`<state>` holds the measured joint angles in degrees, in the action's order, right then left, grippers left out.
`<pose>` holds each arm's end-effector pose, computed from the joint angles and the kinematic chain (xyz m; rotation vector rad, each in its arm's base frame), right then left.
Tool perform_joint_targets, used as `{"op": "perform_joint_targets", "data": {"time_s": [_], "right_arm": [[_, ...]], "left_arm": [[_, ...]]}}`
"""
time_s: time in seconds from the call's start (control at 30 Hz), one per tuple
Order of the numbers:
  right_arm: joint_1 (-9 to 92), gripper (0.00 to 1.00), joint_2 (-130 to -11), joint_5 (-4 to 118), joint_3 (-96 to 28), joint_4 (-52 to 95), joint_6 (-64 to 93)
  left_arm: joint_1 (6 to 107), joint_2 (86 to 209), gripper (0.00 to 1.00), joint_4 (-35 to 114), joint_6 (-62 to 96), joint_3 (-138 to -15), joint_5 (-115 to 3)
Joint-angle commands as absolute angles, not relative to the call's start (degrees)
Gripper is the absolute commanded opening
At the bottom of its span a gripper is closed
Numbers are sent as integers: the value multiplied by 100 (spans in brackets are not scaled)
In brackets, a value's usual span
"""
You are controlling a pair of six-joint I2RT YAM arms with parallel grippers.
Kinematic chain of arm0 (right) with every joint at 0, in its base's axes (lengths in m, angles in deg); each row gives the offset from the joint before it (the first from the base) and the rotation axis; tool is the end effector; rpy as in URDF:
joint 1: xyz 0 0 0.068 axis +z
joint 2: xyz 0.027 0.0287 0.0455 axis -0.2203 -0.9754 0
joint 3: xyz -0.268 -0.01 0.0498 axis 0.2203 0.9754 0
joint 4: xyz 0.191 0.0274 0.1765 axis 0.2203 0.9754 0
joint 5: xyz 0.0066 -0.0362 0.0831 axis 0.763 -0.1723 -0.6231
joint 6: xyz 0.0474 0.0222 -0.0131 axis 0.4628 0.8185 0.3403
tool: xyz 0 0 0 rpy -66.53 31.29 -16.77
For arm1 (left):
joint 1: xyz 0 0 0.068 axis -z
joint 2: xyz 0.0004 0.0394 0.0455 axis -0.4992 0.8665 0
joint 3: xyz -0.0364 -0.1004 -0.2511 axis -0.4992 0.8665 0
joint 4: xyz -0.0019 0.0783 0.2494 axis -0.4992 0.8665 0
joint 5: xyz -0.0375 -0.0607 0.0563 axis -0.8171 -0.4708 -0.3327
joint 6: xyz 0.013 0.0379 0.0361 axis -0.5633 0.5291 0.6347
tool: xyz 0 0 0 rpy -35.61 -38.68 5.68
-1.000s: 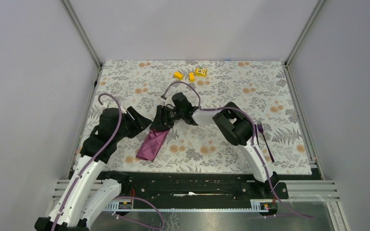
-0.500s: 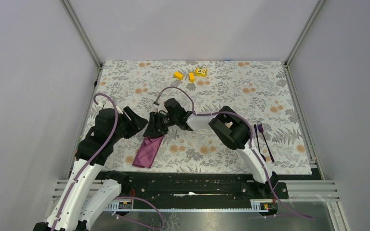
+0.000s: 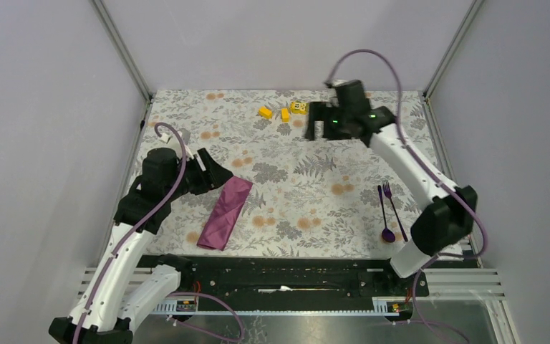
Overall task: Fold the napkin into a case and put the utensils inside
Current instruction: Move the smaller rectangle-folded napkin to the corner of the board, then move the spoon to the center of the board.
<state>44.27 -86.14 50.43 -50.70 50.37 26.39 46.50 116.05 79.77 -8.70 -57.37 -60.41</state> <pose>0.3288 0.2119 0.3535 -0.3991 2.2159 0.7470 0.1491 -0.0525 0.3421 -0.2471 2.1502 -0.7892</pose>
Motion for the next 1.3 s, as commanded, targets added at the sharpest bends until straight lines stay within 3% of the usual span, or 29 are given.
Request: {"op": "perform_joint_targets", "data": {"time_s": [0.0, 0.17, 0.43, 0.6, 0.8, 0.97, 1.03, 1.27], "right_arm": [[3622, 95, -8339, 7901, -4204, 7723, 1757], [1693, 88, -7760, 7282, -3244, 7435, 2663], [347, 82, -8076, 7183, -2147, 6758, 2749], [183, 67, -8450, 6980, -2038, 6632, 2562], [144, 63, -8428, 6962, -1839, 6478, 2859], [120, 69, -7517, 6679, -1703, 6190, 4330], [130, 68, -7282, 5893, -1665, 5681, 3964], [138, 59, -7772, 5604, -1639, 6347, 2880]], "left_arm": [[4665, 11704, 65, 7482, -336, -5805, -7087], [4665, 11776, 71, 7483, -152, -5742, -7709], [4704, 11763, 72, 7496, -60, -5763, -8178], [5012, 11671, 72, 7526, 47, -5789, -8076], [5164, 11574, 72, 7634, 187, -5829, -7911], [5207, 11571, 72, 7660, 193, -5827, -7899], [5216, 11554, 72, 7654, 201, -5820, -7885], [5214, 11513, 72, 7613, 228, -5812, -7819]]}}
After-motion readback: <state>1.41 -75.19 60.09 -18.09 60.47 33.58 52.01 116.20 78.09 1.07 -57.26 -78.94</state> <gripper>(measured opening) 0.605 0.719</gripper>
